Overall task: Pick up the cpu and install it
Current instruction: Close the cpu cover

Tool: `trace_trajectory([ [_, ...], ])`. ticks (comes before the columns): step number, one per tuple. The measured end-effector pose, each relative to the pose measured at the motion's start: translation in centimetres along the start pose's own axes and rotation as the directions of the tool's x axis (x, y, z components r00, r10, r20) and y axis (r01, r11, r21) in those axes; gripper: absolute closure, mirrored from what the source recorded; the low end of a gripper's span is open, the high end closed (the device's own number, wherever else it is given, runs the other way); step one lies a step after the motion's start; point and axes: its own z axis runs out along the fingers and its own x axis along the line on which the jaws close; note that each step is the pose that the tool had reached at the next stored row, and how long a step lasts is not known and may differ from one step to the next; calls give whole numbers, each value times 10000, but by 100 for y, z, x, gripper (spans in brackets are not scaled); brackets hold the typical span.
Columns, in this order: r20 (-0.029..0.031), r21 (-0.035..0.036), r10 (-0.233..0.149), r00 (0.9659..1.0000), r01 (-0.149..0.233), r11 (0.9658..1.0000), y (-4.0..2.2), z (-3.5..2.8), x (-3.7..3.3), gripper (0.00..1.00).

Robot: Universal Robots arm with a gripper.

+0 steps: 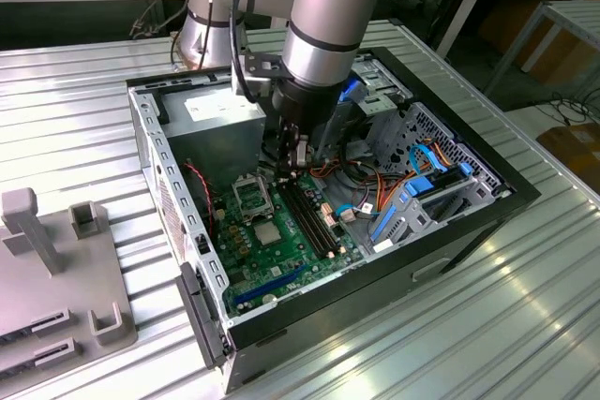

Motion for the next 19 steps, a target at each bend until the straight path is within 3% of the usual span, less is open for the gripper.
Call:
trace_trajectory([
  [4, 26, -17, 251, 9997, -251, 9997, -43, 58, -17, 89],
  [7, 81, -41, 384, 9992, -384, 9993, -59, 109, -28, 89],
  [19, 85, -42, 388, 9992, -388, 9992, -60, 129, -29, 89],
])
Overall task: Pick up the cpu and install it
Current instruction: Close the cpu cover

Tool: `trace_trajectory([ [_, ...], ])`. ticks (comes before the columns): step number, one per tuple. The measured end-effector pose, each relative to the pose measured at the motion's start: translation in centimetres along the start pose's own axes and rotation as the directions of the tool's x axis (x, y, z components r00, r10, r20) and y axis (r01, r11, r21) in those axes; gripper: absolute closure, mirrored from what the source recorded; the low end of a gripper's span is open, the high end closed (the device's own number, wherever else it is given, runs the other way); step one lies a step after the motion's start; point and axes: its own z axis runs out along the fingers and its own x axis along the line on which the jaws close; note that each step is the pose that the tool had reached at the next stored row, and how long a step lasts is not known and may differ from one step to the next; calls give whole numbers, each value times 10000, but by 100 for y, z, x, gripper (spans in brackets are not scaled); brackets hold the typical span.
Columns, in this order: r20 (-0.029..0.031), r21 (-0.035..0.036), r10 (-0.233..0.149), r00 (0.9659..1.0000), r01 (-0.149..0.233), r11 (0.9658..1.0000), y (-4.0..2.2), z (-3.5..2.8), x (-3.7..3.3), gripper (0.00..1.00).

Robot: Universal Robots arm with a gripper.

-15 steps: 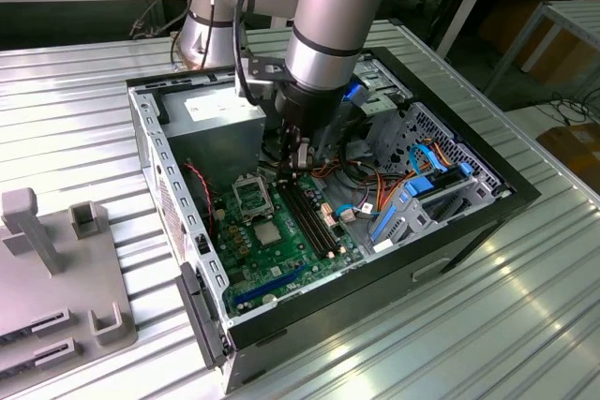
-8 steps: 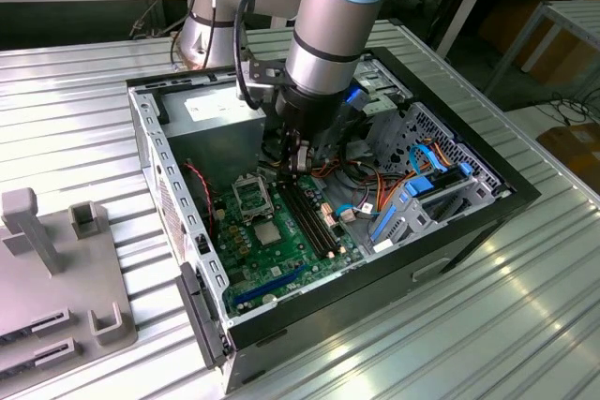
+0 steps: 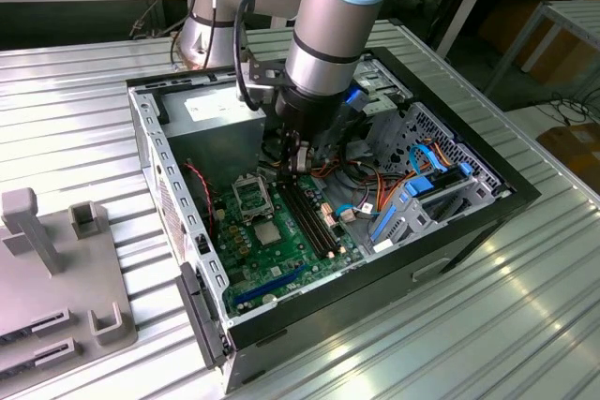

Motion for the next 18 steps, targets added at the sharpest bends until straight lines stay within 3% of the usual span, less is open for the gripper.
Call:
trace_trajectory([
  [5, 19, -10, 14, 10000, -14, 10000, 2, 44, -7, 89],
  [6, 38, -18, 30, 10000, -30, 10000, 2, 53, -7, 89],
  [8, 140, -63, 184, 9997, -183, 9998, 1, 85, -9, 89],
  [10, 187, -84, 311, 9993, -309, 9995, 0, 104, -10, 89],
  [18, 285, -133, 658, 9974, -654, 9978, 5, 153, -28, 89],
])
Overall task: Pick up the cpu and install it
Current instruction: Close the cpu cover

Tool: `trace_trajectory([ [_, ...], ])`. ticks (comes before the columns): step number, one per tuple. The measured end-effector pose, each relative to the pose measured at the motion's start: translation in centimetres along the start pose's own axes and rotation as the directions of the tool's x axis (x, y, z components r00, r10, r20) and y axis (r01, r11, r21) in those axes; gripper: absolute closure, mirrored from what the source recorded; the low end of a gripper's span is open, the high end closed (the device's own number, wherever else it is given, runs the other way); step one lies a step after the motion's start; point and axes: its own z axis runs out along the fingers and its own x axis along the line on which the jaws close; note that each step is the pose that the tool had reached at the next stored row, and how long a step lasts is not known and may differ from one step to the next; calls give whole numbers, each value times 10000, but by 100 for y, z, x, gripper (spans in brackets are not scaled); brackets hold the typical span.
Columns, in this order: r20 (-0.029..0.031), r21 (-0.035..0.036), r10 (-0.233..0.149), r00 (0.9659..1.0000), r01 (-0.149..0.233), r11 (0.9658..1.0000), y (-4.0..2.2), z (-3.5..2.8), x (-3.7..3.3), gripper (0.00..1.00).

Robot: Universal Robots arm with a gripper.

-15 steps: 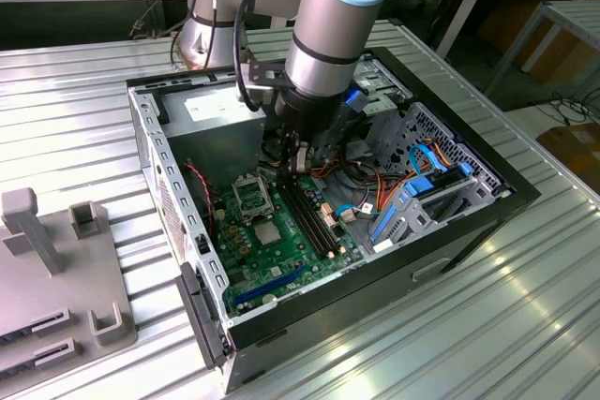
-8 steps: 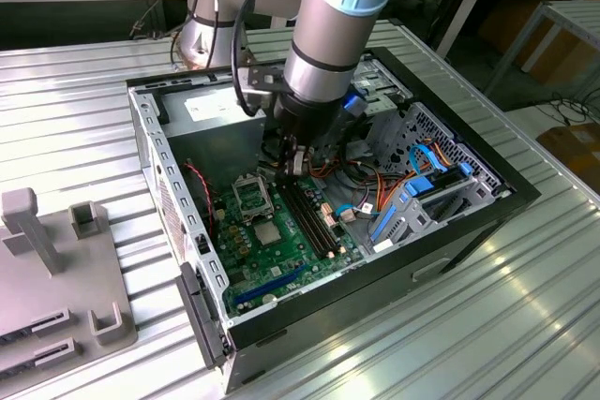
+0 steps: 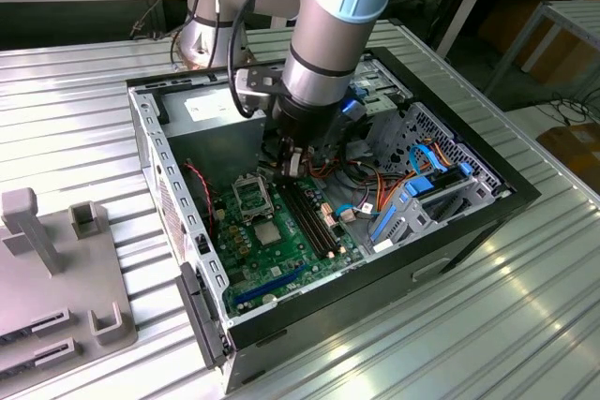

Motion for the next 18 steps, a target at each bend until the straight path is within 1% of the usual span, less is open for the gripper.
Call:
trace_trajectory([
  [2, 42, -19, 43, 10000, -43, 10000, 9, 19, -21, 89],
  [5, 68, -31, 141, 9999, -141, 9999, 16, 53, -37, 89],
  [6, 90, -42, 155, 9998, -155, 9999, 19, 64, -43, 89],
  [7, 127, -63, 157, 9998, -156, 9999, 21, 72, -50, 89],
  [8, 185, -94, 156, 9997, -154, 9998, 25, 75, -56, 89],
  [9, 267, -136, 156, 9995, -152, 9998, 28, 79, -62, 89],
  [10, 353, -182, 154, 9993, -148, 9997, 31, 83, -67, 89],
  [11, 458, -238, 150, 9988, -139, 9996, 31, 88, -69, 89],
  [12, 474, -246, 137, 9988, -126, 9996, 29, 89, -71, 89],
  [14, 481, -250, 126, 9988, -114, 9996, 25, 95, -74, 89],
  [15, 494, -257, 126, 9987, -113, 9996, 24, 103, -76, 89],
  [16, 509, -265, 125, 9986, -112, 9996, 24, 110, -78, 89],
  [18, 561, -293, 124, 9984, -107, 9995, 25, 129, -82, 89],
])
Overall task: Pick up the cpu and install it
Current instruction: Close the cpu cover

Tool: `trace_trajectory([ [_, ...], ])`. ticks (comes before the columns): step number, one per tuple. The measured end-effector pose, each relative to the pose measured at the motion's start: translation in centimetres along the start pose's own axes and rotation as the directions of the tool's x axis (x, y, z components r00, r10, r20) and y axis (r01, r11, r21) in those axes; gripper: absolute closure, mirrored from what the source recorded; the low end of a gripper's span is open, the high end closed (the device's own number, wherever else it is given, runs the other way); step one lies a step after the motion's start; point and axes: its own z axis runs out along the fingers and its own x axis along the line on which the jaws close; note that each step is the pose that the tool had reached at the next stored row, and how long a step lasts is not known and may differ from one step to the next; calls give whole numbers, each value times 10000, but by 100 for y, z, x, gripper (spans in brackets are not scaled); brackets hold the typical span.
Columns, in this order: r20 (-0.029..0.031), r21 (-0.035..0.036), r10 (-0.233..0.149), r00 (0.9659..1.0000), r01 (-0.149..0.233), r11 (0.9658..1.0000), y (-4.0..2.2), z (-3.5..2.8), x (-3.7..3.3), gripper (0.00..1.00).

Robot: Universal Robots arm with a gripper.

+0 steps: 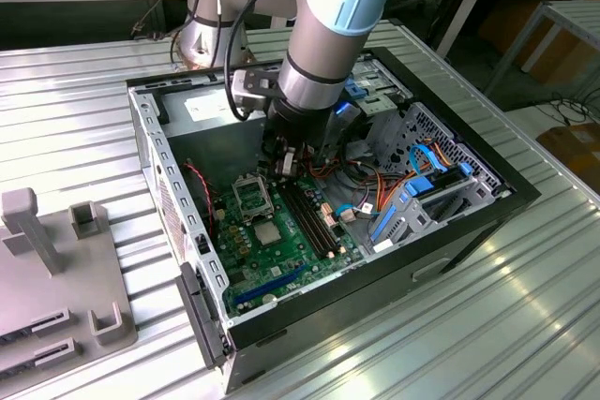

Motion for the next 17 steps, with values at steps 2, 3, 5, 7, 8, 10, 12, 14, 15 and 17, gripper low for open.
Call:
trace_trajectory([
  [2, 58, -31, -2, 10000, 2, 10000, 1, 14, -3, 89],
  [3, 91, -47, -3, 10000, 4, 10000, 1, 21, -4, 89],
  [5, 154, -81, -6, 9999, 7, 10000, 2, 35, -6, 89],
  [7, 222, -117, -8, 9998, 11, 9999, 1, 46, -6, 89],
  [8, 278, -147, -9, 9996, 13, 9999, 4, 54, -4, 89],
  [10, 334, -177, -10, 9994, 16, 9998, 14, 62, 2, 89],
  [12, 358, -188, -11, 9994, 17, 9998, 28, 67, 9, 89],
  [14, 359, -189, -10, 9994, 17, 9998, 40, 69, 17, 89],
  [15, 358, -190, -10, 9994, 17, 9998, 44, 69, 20, 89],
  [17, 357, -189, -12, 9994, 19, 9998, 45, 69, 26, 89],
])
